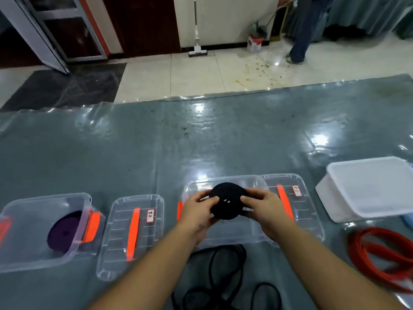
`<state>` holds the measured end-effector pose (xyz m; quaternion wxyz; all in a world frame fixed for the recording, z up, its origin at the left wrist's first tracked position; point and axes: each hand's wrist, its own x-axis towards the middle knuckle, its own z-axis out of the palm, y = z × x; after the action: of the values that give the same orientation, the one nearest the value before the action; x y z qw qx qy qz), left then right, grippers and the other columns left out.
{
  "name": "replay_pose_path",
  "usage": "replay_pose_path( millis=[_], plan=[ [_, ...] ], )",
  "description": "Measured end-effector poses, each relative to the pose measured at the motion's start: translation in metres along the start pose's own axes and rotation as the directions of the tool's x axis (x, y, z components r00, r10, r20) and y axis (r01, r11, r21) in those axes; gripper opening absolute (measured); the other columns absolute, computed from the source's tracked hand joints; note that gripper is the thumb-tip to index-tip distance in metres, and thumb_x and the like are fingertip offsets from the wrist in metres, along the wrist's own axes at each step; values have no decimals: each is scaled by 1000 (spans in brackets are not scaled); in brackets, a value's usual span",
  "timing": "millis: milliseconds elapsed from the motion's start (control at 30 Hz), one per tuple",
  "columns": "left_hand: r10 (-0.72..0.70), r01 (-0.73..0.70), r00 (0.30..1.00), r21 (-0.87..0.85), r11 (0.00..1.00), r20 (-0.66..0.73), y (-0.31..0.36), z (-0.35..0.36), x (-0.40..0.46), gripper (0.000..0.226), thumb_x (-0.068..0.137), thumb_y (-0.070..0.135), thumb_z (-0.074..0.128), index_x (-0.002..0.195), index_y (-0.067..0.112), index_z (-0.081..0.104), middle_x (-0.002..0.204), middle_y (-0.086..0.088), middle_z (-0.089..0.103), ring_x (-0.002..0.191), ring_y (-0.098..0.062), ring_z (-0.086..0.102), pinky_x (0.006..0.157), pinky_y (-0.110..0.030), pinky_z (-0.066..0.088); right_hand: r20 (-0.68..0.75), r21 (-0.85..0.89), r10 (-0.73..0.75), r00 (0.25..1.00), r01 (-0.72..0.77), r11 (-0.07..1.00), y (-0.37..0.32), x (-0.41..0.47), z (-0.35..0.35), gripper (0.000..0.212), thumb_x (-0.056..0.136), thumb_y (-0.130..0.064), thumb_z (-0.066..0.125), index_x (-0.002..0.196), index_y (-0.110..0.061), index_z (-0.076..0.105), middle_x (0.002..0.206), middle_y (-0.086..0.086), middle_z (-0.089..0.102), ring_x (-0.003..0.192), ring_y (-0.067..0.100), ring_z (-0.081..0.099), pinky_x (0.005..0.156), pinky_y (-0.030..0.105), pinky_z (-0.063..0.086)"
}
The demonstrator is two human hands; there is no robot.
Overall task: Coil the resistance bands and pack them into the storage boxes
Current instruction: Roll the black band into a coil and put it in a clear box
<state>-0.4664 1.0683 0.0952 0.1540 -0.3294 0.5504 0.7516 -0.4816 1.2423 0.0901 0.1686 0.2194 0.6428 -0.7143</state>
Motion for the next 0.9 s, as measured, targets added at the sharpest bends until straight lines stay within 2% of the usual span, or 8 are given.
replay_pose_path(
  millis=[100,233,333,433,600,767,833,900],
  plan=[
    [-42,44,998,49,998,-39,-15,-1,24,21,96,5,67,113,18,67,112,-10,73,103,-28,71,84,-45,62,-14,-27,53,998,-53,998,14,19,3,22,96,10,59,112,2,71,108,18,75,94,30,72,75,38,64],
    [-70,90,992,207,974,-105,-36,-4,56,22,95,12,67,116,17,67,107,-8,74,96,-24,72,78,-38,58,-28,-94,129,991,-131,987,32,45,3,19,96,10,59,103,-3,71,102,14,74,88,29,72,68,35,63],
    [-91,136,983,294,946,-161,-49,-5,78,22,93,11,67,114,19,70,105,-8,76,90,-24,71,74,-36,58,-45,-173,184,982,-189,967,50,68,4,20,95,8,61,111,0,68,105,17,72,89,31,72,63,35,61],
    [-101,182,973,425,887,-206,-61,-4,97,29,91,17,70,120,18,73,100,-7,76,81,-23,67,70,-28,52,-65,-267,216,974,-226,937,67,90,8,19,92,7,65,105,-5,70,103,19,72,88,32,71,66,41,62],
    [-70,230,962,639,735,-265,-70,5,117,41,89,26,72,128,17,68,121,-8,73,109,-29,70,94,-34,56,-115,-348,252,961,-277,896,81,114,10,24,87,9,64,98,-10,74,97,18,75,95,37,73,85,56,61],
    [-79,265,952,663,701,-297,-78,11,126,39,87,28,73,122,13,64,119,-13,72,105,-33,70,91,-41,59,-168,-373,245,955,-292,881,115,145,1,26,68,-5,68,74,-28,78,88,6,80,89,27,77,87,51,62],
    [-71,271,947,666,695,-312,-82,12,129,40,84,29,73,120,13,63,116,-13,72,103,-34,70,89,-44,60,-188,-367,243,952,-297,881,120,149,3,28,67,-10,69,83,-29,81,90,2,81,89,23,77,90,47,62],
    [-63,268,948,681,682,-311,-88,12,132,41,83,32,73,118,14,63,115,-13,72,101,-34,70,89,-45,60,-208,-344,238,949,-298,890,105,140,13,28,78,-4,71,98,-19,81,98,6,80,93,24,76,93,45,61]
  ],
)
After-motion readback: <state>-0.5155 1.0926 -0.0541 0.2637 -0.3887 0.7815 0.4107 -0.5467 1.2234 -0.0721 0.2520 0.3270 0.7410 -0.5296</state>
